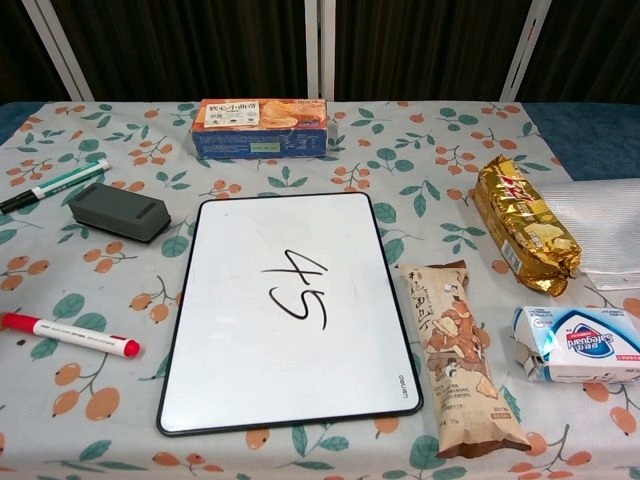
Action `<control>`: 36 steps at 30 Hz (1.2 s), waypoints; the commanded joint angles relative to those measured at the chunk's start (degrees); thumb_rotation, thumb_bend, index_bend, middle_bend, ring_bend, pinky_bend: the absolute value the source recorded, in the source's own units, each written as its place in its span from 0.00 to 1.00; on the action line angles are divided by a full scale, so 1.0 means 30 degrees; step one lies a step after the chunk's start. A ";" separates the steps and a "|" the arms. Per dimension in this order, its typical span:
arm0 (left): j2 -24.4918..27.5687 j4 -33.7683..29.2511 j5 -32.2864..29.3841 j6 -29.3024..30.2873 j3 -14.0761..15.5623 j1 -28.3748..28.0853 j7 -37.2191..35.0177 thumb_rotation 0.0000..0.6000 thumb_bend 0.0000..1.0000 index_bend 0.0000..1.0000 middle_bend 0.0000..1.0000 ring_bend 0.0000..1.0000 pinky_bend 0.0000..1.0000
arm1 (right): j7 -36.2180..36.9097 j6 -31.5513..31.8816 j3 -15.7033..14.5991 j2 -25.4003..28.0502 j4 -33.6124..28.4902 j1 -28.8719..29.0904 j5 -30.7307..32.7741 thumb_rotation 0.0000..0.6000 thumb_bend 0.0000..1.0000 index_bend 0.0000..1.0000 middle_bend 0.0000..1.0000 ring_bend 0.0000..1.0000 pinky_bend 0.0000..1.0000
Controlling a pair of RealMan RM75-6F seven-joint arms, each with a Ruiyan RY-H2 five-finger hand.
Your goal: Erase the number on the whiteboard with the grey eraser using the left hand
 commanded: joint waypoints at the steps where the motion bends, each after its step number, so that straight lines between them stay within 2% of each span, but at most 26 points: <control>1: 0.0251 -0.0604 0.0671 -0.1194 -0.0108 -0.1128 -0.0433 1.00 0.04 0.07 0.05 0.02 0.13 | -0.0011 -0.0101 0.0005 -0.0006 -0.0006 0.0065 -0.0003 1.00 0.23 0.00 0.00 0.00 0.00; 6: 0.0538 -0.0951 0.0854 -0.3826 -0.0752 -0.3496 -0.1584 1.00 0.04 0.08 0.05 0.02 0.14 | 0.0017 0.0141 0.0037 0.0068 -0.0191 0.0032 -0.0152 1.00 0.23 0.00 0.00 0.00 0.00; 8: 0.0199 -0.0727 0.0449 -0.5098 -0.1075 -0.4479 -0.2136 1.00 0.10 0.09 0.05 0.02 0.14 | 0.0035 0.0238 0.0025 0.0119 -0.0200 -0.0047 -0.0135 1.00 0.23 0.00 0.00 0.00 0.00; 11: -0.0580 0.0386 -0.0037 -0.7006 -0.1193 -0.5832 -0.3982 1.00 0.21 0.12 0.05 0.02 0.15 | 0.0206 0.0267 -0.0053 0.0228 -0.0146 -0.0169 -0.0105 1.00 0.24 0.00 0.00 0.00 0.00; 16: -0.1851 0.2271 -0.0623 -0.9440 -0.1014 -0.7286 -0.3534 1.00 0.21 0.13 0.05 0.02 0.15 | 0.0254 0.0379 0.0008 0.0483 -0.0084 -0.0283 0.0005 1.00 0.24 0.00 0.00 0.00 0.00; 23: -0.3725 0.4671 -0.1571 -1.1348 -0.0947 -0.8605 -0.2775 1.00 0.21 0.10 0.07 0.05 0.15 | 0.0075 0.0334 -0.0002 0.0571 -0.0329 -0.0242 -0.0075 1.00 0.24 0.00 0.00 0.00 0.00; 32: -0.4738 0.6231 -0.2346 -1.2508 -0.0817 -0.9612 -0.3428 1.00 0.21 0.10 0.10 0.05 0.15 | -0.0151 0.0045 -0.0069 0.0388 -0.0203 -0.0125 -0.0070 1.00 0.24 0.00 0.00 0.00 0.00; 36: -0.5039 0.6772 -0.2491 -1.2827 -0.0651 -0.9916 -0.3565 1.00 0.21 0.14 0.10 0.05 0.15 | -0.0141 0.0122 0.0037 0.0273 -0.0126 -0.0115 0.0011 1.00 0.24 0.00 0.00 0.00 0.00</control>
